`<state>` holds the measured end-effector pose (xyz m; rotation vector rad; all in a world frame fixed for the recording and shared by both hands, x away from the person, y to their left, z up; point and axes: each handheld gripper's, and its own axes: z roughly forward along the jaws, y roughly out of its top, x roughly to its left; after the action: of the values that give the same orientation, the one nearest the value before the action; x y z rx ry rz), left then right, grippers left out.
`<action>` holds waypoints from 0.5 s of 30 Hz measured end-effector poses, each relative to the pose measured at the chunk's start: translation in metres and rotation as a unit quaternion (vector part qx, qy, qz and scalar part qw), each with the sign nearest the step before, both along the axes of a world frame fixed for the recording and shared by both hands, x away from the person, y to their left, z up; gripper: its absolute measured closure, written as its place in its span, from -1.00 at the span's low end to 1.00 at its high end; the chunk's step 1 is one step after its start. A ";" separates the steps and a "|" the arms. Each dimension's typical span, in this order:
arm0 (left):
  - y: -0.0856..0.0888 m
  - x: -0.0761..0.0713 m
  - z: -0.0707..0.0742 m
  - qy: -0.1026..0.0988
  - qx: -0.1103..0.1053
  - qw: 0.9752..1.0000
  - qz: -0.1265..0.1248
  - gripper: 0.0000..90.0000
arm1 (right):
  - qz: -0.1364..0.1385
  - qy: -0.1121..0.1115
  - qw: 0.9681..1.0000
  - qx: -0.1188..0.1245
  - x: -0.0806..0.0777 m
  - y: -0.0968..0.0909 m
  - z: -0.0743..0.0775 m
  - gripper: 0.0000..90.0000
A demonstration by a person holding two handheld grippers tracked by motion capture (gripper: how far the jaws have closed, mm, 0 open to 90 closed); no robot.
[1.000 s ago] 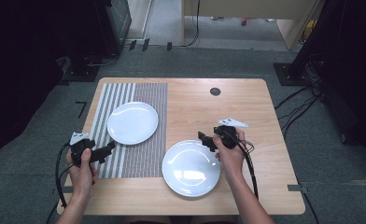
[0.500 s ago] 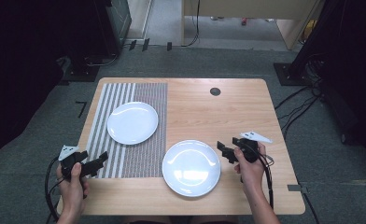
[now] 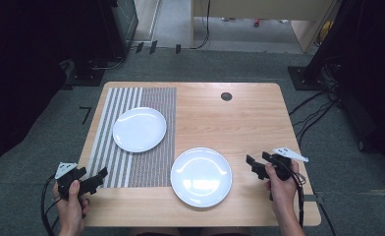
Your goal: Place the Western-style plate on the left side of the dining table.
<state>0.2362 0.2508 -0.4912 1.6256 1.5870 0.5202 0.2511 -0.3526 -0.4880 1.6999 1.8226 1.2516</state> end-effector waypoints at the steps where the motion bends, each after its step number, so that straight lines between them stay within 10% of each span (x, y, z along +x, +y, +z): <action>1: 0.001 -0.001 -0.001 0.001 0.005 1.000 0.000 -0.69 | -0.002 -0.001 1.000 -0.002 -0.001 -0.003 0.000 -0.42; 15: 0.021 -0.009 -0.008 0.005 0.031 0.999 0.016 -0.69 | -0.031 0.003 0.999 -0.012 -0.024 -0.045 -0.008 -0.43</action>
<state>0.2270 0.2719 -0.4994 1.6536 1.6212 0.5853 0.2271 -0.3977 -0.4961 1.7358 1.7681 1.1954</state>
